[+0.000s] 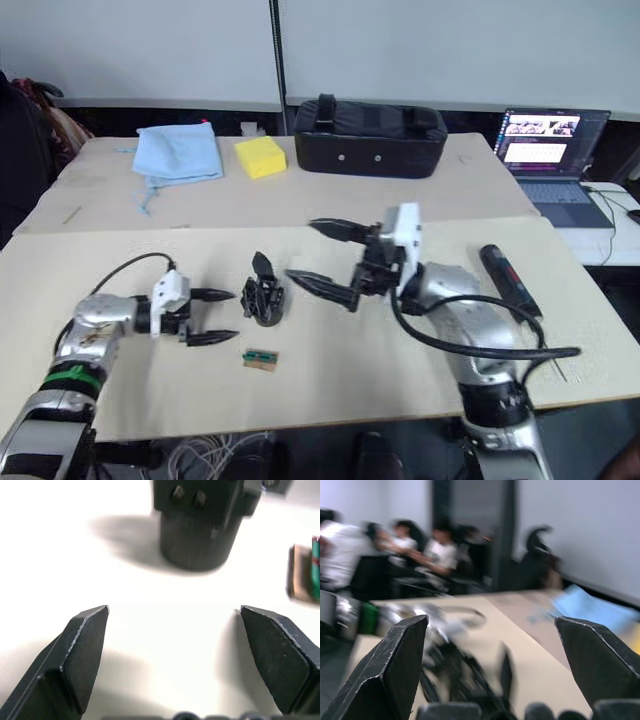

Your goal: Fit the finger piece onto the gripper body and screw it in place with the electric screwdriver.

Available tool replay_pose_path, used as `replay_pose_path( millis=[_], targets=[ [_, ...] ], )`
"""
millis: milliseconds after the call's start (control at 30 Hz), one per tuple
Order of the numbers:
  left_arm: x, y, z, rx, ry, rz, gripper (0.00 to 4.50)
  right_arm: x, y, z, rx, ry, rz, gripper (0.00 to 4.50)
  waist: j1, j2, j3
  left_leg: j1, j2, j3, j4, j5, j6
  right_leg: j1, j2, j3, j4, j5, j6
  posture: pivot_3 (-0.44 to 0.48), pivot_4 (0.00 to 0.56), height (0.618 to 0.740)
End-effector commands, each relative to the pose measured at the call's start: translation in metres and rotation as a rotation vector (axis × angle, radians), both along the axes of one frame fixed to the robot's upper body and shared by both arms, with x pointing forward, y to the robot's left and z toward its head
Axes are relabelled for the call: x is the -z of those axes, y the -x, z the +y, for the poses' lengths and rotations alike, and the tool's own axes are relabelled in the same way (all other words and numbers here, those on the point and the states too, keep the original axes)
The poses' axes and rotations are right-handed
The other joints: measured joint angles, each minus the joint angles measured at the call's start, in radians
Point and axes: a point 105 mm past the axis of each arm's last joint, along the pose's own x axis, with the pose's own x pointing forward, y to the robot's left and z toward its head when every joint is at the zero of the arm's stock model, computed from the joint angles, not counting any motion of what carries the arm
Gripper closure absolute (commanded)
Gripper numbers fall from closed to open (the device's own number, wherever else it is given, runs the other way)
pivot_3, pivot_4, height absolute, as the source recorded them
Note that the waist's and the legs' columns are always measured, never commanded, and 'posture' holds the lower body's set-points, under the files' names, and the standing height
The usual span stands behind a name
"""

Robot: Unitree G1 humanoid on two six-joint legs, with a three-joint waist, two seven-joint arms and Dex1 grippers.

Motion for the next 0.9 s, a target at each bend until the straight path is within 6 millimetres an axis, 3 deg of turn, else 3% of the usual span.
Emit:
replay_pose_path(
  millis=[33,100,233,400,533,600,700,800,900],
  targets=[
    [-0.035,0.01,0.01,0.014,0.067,-0.109,0.04,-0.007,0.002,-0.048,0.237,-0.083,0.002,0.0,0.007,-0.001,0.001,0.0,0.0,0.0,0.0,0.0,0.0,0.0,0.0,0.0,0.0,0.0,0.0,0.0,0.15,0.74],
    [-0.055,0.023,0.006,0.08,0.069,-0.176,0.04,0.005,0.01,-0.084,0.412,-0.028,-0.005,0.0,0.018,-0.001,0.002,-0.001,-0.001,0.0,-0.001,-0.001,-0.001,0.0,-0.002,0.0,-0.001,-0.002,0.001,0.0,0.15,0.74],
    [-0.091,0.049,-0.033,0.213,0.149,-0.243,0.04,0.033,0.04,-0.157,0.77,0.025,0.037,0.0,0.04,0.001,0.003,-0.002,-0.004,0.0,-0.002,-0.002,-0.002,0.002,-0.007,0.0,-0.003,-0.005,0.007,0.0,0.15,0.74],
    [-0.117,0.07,-0.06,0.285,0.256,-0.23,0.04,0.059,0.1,-0.226,1.081,0.13,0.099,0.0,0.045,0.005,0.004,0.001,-0.004,0.001,-0.002,-0.003,-0.004,0.003,-0.006,0.002,-0.003,-0.005,0.008,0.0,0.15,0.74],
    [-0.137,0.07,-0.068,0.276,0.362,-0.222,0.04,0.071,0.134,-0.266,1.279,0.142,0.149,0.0,0.035,0.008,0.006,0.006,-0.002,-0.003,-0.002,-0.004,-0.006,0.005,-0.003,0.003,-0.002,-0.005,0.007,0.0,0.15,0.74],
    [-0.146,0.069,-0.073,0.298,0.36,-0.264,0.04,0.07,0.135,-0.272,1.298,0.137,0.152,0.0,0.023,0.009,0.008,0.007,-0.002,-0.007,-0.002,-0.004,-0.006,0.005,-0.003,0.003,-0.002,-0.005,0.007,0.0,0.15,0.74],
    [-0.155,0.069,-0.082,0.33,0.351,-0.289,0.04,0.056,0.118,-0.273,1.252,0.133,0.155,0.0,0.007,0.014,0.009,0.007,-0.004,-0.01,-0.002,-0.004,-0.006,0.005,-0.003,0.003,-0.004,-0.006,0.007,0.0,0.15,0.74],
    [-0.162,0.066,-0.088,0.337,0.355,-0.277,0.04,0.042,0.085,-0.285,1.177,0.181,0.246,0.0,-0.01,0.013,0.009,0.01,-0.008,-0.012,-0.002,-0.004,-0.006,0.007,-0.003,0.007,-0.005,-0.005,0.007,0.0,0.15,0.74],
    [-0.162,0.064,-0.089,0.332,0.34,-0.267,0.04,0.048,0.053,-0.292,1.088,0.283,0.462,0.0,-0.012,0.009,0.012,0.012,-0.02,-0.019,-0.003,-0.004,-0.006,0.007,-0.004,0.013,-0.003,-0.005,0.007,0.0,0.15,0.74]
  ],
)
